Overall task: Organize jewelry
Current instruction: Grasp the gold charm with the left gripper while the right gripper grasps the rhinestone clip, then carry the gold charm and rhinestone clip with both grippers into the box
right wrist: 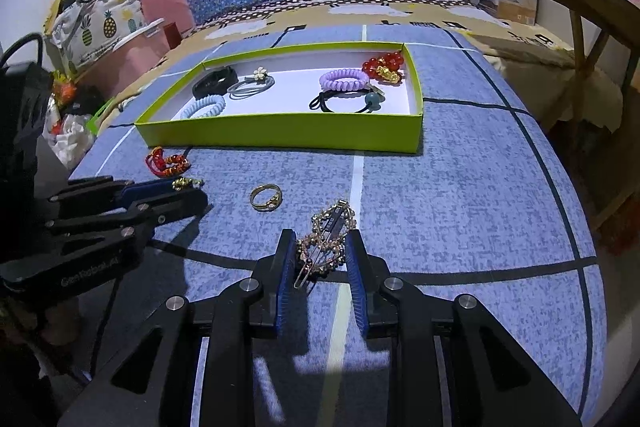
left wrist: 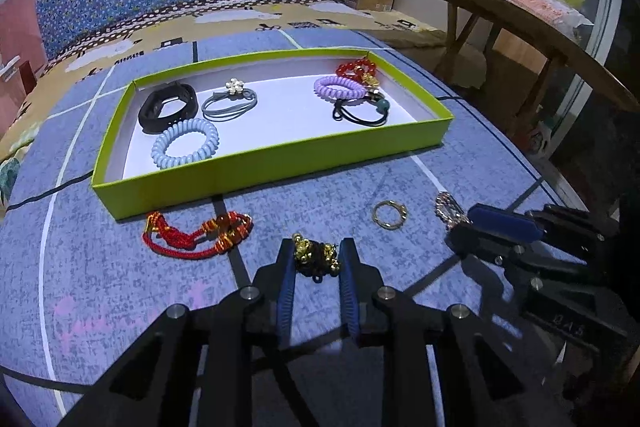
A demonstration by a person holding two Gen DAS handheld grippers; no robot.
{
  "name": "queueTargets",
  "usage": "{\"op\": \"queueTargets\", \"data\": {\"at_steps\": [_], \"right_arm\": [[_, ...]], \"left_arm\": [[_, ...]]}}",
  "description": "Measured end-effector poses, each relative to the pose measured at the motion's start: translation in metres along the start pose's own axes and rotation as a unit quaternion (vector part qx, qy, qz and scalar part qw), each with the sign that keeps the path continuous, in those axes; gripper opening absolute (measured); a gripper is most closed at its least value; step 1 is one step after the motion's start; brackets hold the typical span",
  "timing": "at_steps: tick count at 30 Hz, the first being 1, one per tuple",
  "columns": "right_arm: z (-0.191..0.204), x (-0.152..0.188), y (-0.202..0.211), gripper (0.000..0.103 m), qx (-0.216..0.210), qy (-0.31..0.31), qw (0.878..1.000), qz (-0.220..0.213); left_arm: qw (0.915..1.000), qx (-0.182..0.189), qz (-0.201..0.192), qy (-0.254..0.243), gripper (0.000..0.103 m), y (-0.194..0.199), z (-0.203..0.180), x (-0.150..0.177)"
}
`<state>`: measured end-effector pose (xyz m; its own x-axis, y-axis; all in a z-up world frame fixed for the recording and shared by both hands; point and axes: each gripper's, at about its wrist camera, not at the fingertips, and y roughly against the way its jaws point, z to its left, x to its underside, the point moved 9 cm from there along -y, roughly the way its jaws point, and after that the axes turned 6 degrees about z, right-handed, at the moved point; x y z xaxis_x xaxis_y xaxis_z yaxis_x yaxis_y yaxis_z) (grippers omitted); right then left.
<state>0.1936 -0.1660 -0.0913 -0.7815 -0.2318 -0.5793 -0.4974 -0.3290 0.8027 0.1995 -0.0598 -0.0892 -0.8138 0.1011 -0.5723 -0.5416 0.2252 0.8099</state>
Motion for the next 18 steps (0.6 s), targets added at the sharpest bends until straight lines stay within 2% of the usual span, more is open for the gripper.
{"op": "queueTargets", "data": {"at_steps": [6,18], "right_arm": [[-0.001,-0.001,0.007,0.026,-0.003,-0.003,1.0,-0.009],[0.0,0.001,0.016,0.026,-0.005,-0.003,1.0,-0.017]], "left_arm": [[0.9998,0.014,-0.015,0.003,0.023,0.015,-0.002,0.006],[0.9992,0.015,-0.035,0.014,0.023,0.034,0.002,0.006]]}}
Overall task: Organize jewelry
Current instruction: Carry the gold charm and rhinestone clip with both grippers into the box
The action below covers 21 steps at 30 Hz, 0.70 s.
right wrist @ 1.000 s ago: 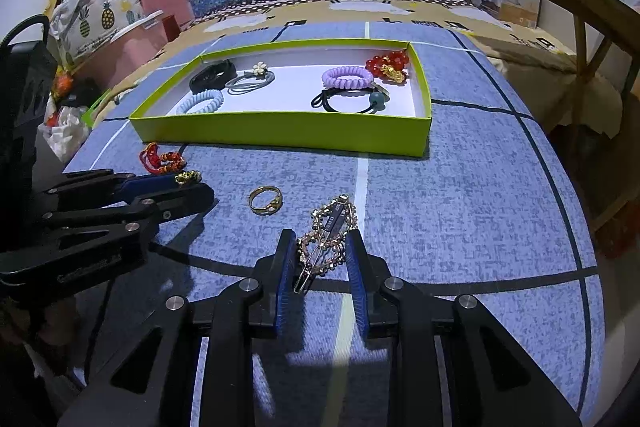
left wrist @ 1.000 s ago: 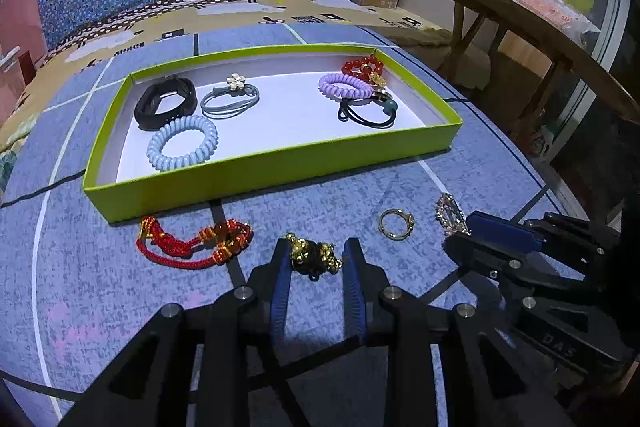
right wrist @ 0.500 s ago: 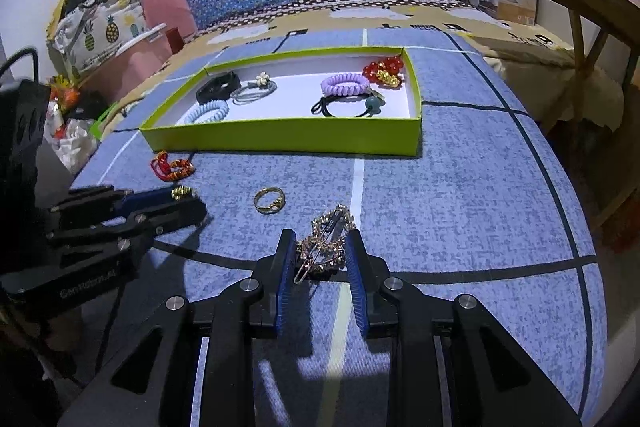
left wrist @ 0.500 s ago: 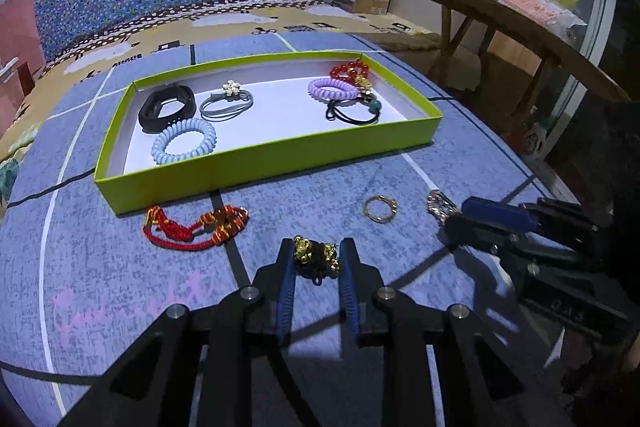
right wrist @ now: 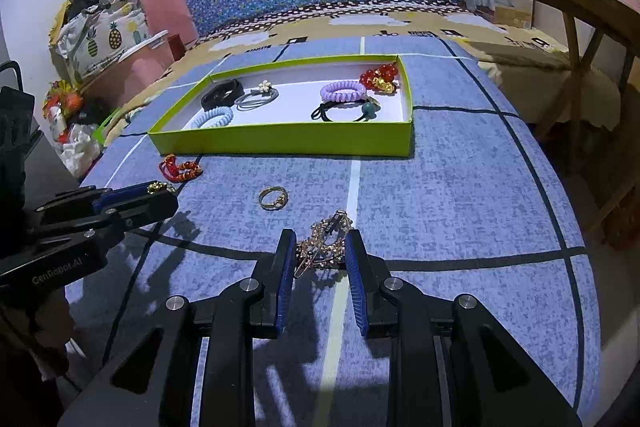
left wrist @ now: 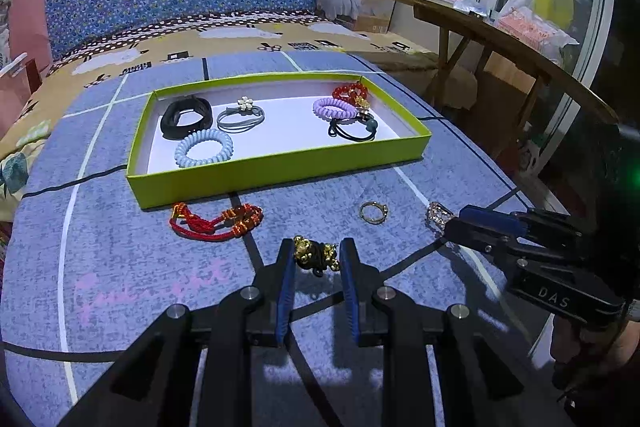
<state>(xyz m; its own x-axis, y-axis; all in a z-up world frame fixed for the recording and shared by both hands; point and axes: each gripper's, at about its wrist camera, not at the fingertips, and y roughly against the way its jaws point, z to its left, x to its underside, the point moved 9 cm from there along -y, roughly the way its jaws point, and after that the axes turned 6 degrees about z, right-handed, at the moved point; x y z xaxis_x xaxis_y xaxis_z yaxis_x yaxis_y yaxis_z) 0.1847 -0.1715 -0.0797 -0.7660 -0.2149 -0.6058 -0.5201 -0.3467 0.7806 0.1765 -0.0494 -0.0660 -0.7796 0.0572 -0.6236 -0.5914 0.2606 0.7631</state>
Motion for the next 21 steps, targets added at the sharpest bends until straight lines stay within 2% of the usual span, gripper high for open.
{"op": "queueTargets", "data": {"at_steps": [11,21], "right_arm": [[0.003,-0.012,0.016,0.026,-0.002,0.002,1.0,-0.026],[0.007,-0.046,0.025,0.026,-0.001,0.021,0.998,-0.058]], "left_arm": [[0.9999,0.002,-0.013,-0.005,0.023,0.008,-0.001,-0.006],[0.9988,-0.002,-0.045,-0.019,0.023,0.019,0.002,-0.033]]}}
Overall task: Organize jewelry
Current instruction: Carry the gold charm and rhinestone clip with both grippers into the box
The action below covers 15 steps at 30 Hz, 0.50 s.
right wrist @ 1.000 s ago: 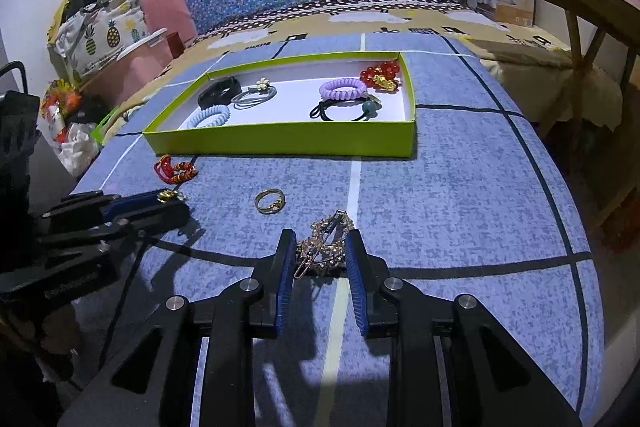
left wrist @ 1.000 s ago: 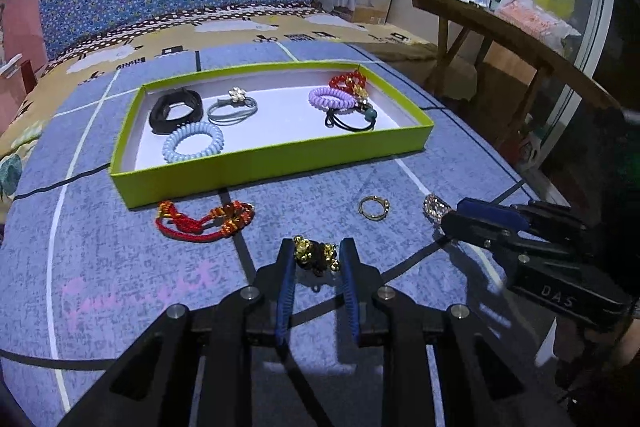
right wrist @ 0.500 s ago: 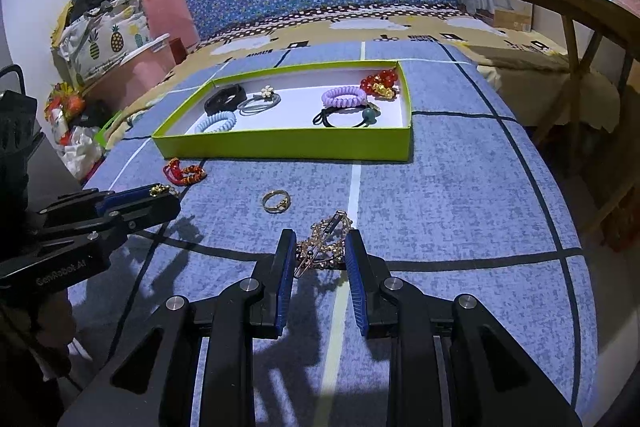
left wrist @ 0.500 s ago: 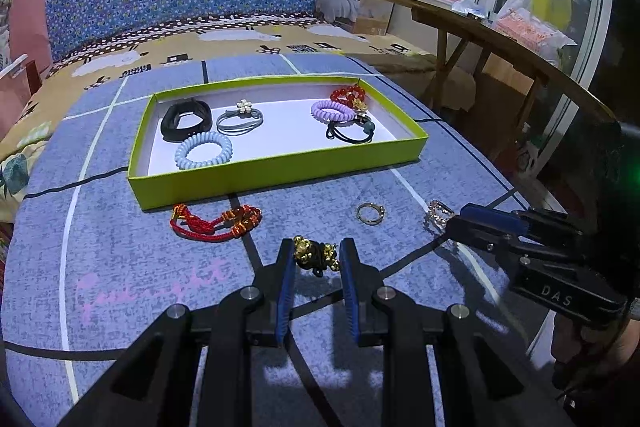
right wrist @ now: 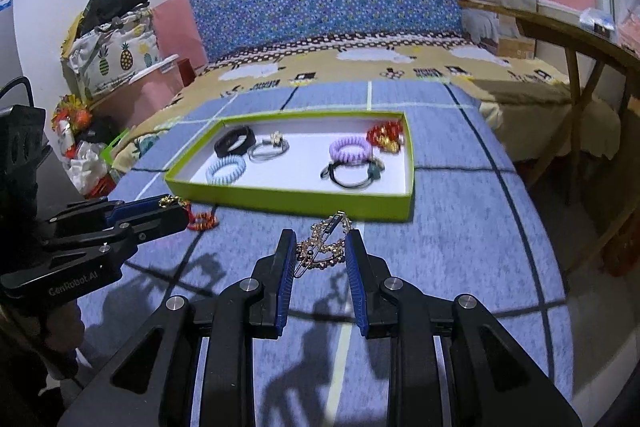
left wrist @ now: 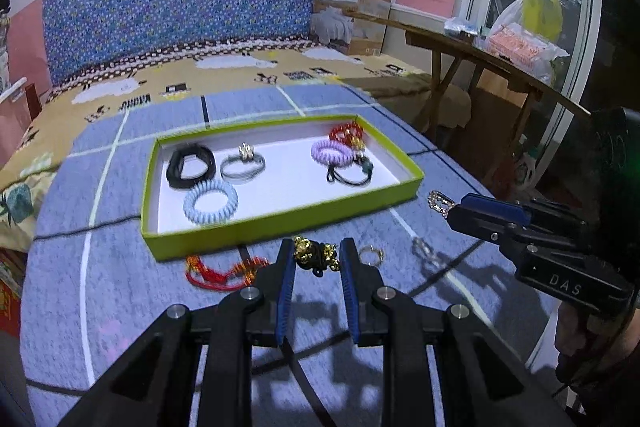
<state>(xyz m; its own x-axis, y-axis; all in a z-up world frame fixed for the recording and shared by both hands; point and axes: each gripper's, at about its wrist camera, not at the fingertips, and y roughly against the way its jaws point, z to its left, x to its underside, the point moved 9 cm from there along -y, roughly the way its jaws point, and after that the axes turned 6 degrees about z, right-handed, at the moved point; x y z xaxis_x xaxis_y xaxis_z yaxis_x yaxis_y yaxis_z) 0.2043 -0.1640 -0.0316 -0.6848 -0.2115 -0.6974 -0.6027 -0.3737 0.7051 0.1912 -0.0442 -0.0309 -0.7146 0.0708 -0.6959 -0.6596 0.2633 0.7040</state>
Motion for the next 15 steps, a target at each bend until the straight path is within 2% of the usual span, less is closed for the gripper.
{"op": "queueTargets", "data": {"at_steps": [6,15], "right_arm": [[-0.001,-0.019,-0.005,0.026,0.002,0.013,1.0,-0.01],[-0.007,-0.042,-0.027,0.026,-0.002,0.016,1.0,-0.005]], "left_arm": [[0.9999,-0.001,-0.017,0.0,0.023,-0.001,0.012,-0.02],[0.9998,-0.008,-0.02,-0.002,0.023,-0.02,0.029,-0.043]]}}
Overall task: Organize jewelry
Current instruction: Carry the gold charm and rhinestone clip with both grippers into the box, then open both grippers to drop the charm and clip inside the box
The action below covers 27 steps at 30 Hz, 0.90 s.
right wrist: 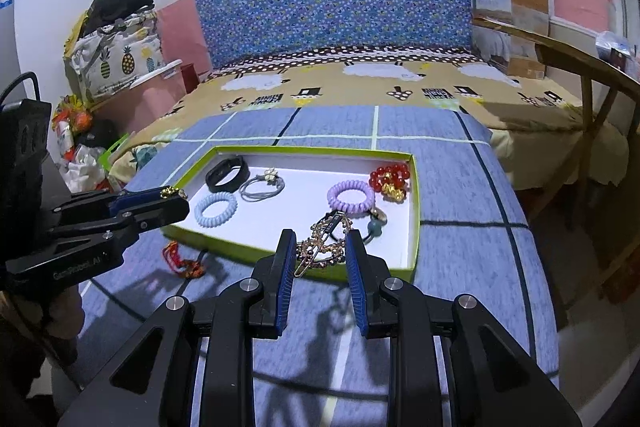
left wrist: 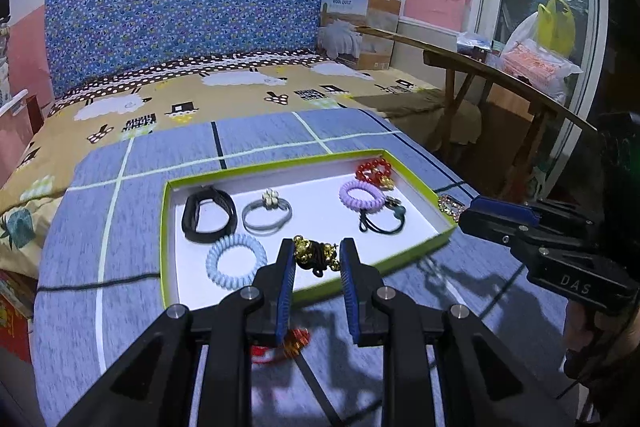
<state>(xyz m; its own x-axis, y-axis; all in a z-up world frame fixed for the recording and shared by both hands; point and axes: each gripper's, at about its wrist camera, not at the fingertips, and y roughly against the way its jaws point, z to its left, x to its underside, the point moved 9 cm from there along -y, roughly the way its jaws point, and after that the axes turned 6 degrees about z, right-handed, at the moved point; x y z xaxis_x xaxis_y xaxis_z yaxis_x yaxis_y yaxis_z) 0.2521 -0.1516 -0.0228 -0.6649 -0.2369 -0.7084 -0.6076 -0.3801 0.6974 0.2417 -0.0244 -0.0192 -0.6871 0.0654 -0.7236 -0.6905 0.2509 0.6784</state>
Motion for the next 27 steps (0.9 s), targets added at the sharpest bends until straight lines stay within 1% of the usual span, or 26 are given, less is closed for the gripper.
{"op": "queueTargets", "data": {"at_steps": [4,9,19,27], "right_arm": [[-0.008,-0.006,-0.013,0.026,0.007,-0.003,1.0,0.008],[-0.019,-0.009,-0.03,0.026,0.018,-0.008,1.0,0.022],[-0.03,0.0,-0.06,0.026,0.046,-0.005,0.997,0.065],[-0.034,0.003,-0.071,0.026,0.051,-0.007,0.995,0.083]], "left_arm": [[1.0,-0.001,0.005,-0.006,0.023,-0.012,0.002,-0.007],[0.9997,-0.004,0.022,-0.008,0.023,-0.032,0.005,-0.009],[0.9984,-0.007,0.055,-0.007,0.023,-0.062,0.011,-0.005],[0.9968,-0.005,0.08,-0.009,0.023,-0.079,0.011,0.0]]}}
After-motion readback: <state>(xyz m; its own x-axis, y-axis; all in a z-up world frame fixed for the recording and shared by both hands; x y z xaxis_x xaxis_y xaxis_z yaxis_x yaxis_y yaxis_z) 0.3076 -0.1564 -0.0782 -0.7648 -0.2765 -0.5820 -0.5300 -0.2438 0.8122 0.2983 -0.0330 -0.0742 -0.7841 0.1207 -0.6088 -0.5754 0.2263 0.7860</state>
